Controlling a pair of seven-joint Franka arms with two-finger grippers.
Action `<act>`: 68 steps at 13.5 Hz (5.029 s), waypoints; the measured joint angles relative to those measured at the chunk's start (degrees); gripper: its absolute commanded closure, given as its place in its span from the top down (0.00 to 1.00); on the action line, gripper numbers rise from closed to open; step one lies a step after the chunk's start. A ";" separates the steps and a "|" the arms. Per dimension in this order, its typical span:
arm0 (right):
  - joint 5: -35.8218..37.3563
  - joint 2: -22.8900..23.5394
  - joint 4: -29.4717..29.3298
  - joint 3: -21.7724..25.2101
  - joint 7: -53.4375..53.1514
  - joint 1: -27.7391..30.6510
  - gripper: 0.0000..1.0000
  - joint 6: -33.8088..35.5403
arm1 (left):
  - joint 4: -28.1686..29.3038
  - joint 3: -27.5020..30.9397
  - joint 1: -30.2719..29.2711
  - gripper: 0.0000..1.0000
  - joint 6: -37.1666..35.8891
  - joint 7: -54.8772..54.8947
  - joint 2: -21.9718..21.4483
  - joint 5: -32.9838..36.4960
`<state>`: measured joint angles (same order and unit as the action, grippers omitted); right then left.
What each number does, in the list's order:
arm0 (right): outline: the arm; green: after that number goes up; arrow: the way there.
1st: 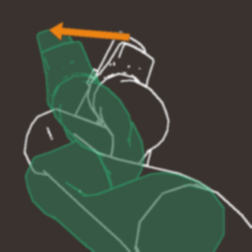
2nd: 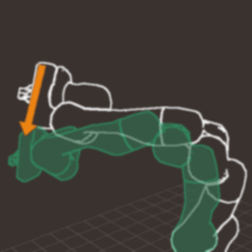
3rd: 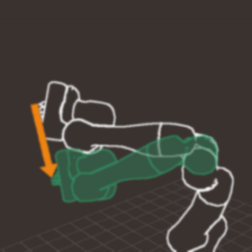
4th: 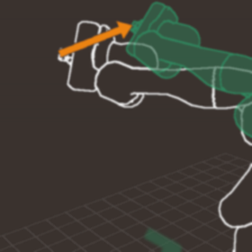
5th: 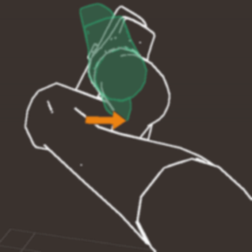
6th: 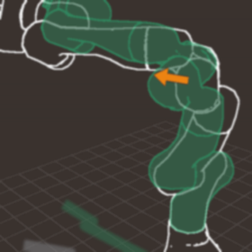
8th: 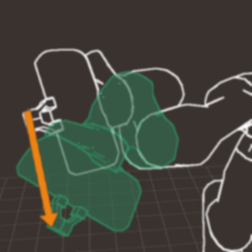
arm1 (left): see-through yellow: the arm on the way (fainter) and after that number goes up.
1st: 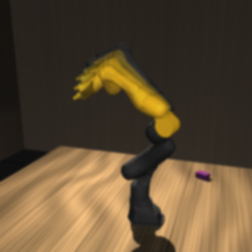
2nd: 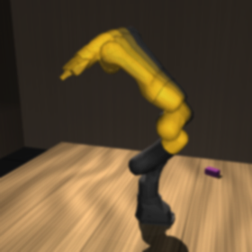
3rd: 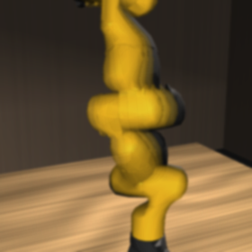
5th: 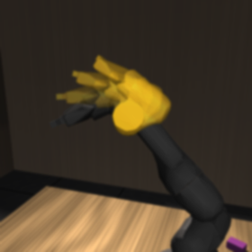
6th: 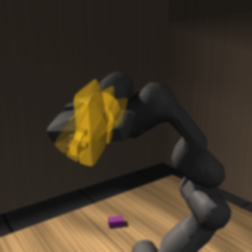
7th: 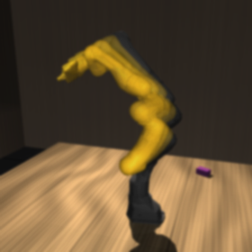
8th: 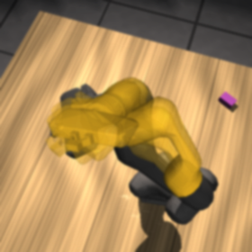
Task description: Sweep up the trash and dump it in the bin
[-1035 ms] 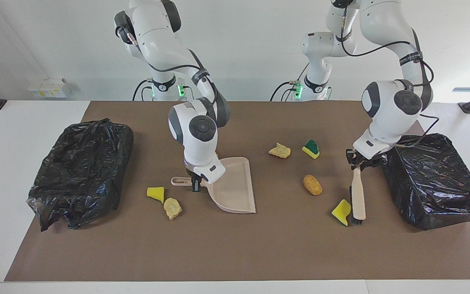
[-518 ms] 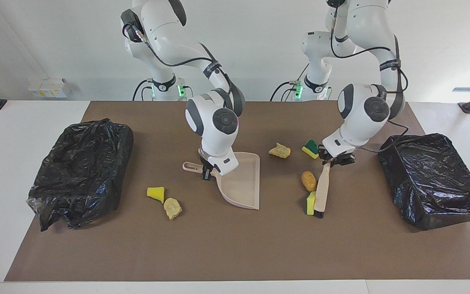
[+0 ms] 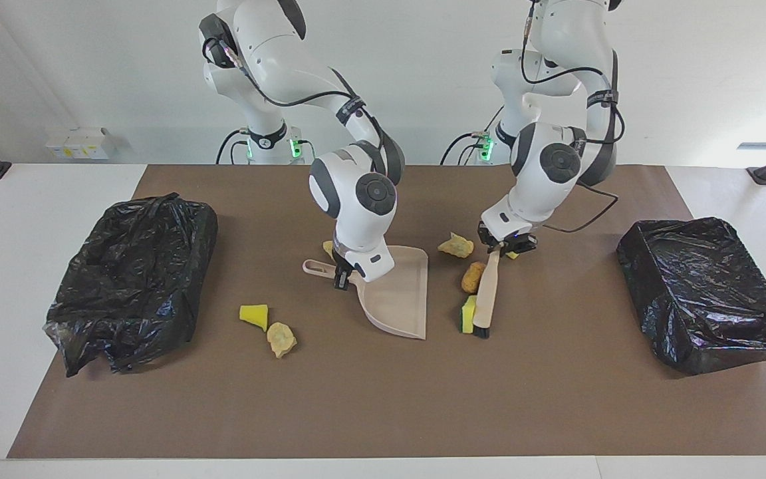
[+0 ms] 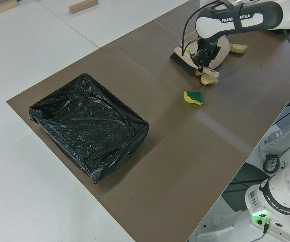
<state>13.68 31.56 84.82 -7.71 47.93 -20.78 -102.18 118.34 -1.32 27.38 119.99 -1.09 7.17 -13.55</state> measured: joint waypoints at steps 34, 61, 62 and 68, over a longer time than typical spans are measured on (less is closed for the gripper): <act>10.21 -4.14 5.11 -0.46 1.43 -3.11 0.00 1.99 | 18.91 1.29 -2.57 0.00 -6.01 -40.78 -18.51 -1.48; 10.23 -4.10 5.55 -0.25 0.93 -2.75 0.00 2.16 | 0.12 -3.80 2.74 0.00 12.87 -37.62 -2.97 -17.22; 10.23 -4.10 5.55 -0.25 0.93 -2.75 0.00 2.16 | 0.02 -3.39 1.46 0.00 9.52 -37.82 -4.30 -17.22; 9.89 -4.10 6.03 -0.25 0.20 -2.27 0.00 1.94 | 8.18 -3.57 -0.01 0.00 -4.41 -37.84 -10.54 -16.80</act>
<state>23.57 27.47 90.85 -7.97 48.13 -23.05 -100.24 126.52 -4.88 27.36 115.58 -38.93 -3.37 -30.35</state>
